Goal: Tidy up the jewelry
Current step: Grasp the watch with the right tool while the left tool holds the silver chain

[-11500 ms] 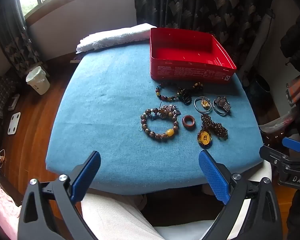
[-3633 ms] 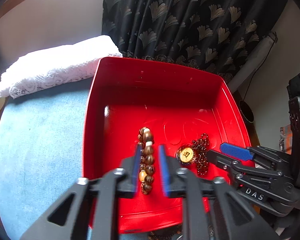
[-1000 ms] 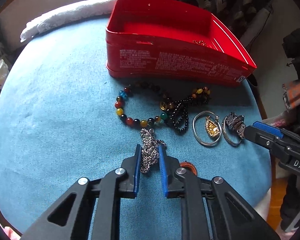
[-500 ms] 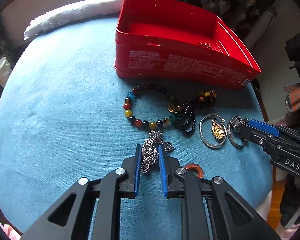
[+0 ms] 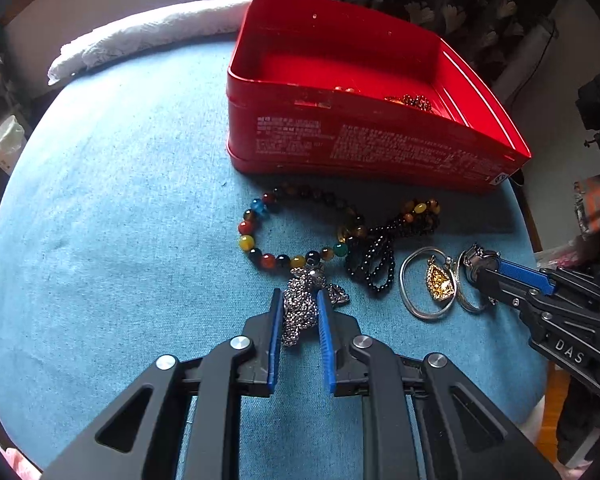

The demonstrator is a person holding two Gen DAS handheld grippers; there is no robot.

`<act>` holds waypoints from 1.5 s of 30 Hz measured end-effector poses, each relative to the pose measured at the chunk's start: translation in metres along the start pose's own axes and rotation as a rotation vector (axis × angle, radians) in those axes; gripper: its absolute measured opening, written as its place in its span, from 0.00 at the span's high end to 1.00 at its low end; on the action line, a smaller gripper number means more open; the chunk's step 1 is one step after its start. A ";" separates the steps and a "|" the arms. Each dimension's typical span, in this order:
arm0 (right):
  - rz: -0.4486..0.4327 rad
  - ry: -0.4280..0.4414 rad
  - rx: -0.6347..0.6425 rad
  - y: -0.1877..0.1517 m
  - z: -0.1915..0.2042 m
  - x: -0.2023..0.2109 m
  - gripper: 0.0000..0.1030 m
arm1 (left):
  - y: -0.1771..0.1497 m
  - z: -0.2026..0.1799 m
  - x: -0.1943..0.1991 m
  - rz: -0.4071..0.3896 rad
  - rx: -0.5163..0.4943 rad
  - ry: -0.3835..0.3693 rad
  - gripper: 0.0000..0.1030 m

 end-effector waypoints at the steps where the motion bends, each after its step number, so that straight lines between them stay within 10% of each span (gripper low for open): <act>1: 0.001 0.002 0.002 0.000 0.000 0.000 0.78 | 0.000 0.000 0.000 -0.004 -0.003 0.003 0.83; 45: -0.082 0.012 -0.056 0.001 -0.010 0.006 0.77 | -0.003 0.001 0.003 -0.016 0.001 -0.001 0.84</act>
Point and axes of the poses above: each gripper's, at about its wrist camera, not at the fingertips, and x roughly against the way its jaws point, z to its left, y to its top, the point moved 1 cm from there along -x, roughly the way its jaws point, and after that the axes turned 14 degrees about x, right-handed, at the moved point
